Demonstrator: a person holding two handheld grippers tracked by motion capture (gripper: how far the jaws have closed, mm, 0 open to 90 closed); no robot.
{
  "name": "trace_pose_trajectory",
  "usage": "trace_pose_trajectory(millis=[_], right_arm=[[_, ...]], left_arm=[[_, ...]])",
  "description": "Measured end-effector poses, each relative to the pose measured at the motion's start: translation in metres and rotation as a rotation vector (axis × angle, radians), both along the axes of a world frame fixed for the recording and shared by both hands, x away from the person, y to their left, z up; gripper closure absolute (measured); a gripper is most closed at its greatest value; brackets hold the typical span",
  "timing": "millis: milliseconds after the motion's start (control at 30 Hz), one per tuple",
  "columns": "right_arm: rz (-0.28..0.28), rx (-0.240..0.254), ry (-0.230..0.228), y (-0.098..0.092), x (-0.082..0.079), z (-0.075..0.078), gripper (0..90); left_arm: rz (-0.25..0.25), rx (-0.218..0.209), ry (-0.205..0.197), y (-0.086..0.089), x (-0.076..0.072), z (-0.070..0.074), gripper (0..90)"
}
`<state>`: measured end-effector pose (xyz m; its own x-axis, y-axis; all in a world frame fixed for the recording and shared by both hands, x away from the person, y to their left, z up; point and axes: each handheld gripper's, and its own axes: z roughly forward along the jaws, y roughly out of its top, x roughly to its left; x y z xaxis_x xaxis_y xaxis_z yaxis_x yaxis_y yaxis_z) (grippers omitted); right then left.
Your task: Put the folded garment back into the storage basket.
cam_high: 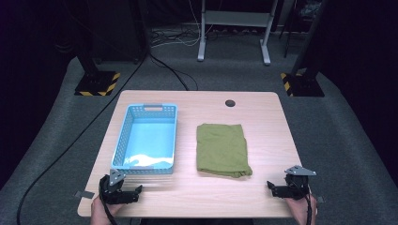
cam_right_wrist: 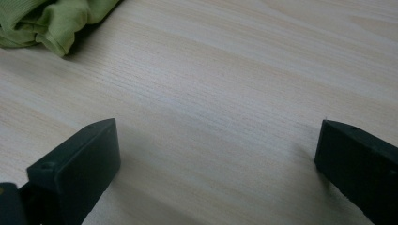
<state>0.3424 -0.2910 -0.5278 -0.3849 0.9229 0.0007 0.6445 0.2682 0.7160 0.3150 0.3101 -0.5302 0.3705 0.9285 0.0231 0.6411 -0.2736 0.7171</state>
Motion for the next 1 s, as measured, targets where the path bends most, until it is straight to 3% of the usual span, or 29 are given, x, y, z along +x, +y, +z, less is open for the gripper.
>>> trace_pose_trajectory(millis=[200, 1000], right_arm=[[0.002, -0.001, 0.001, 0.0, 0.0, 0.0, 0.0], [-0.004, -0.007, 0.01, 0.0, -0.002, 0.004, 0.0]], left_arm=[[-0.025, -0.007, 0.012, -0.002, -0.004, 0.002, 0.2], [-0.107, -0.013, -0.023, -0.021, -0.015, 0.015, 0.2]])
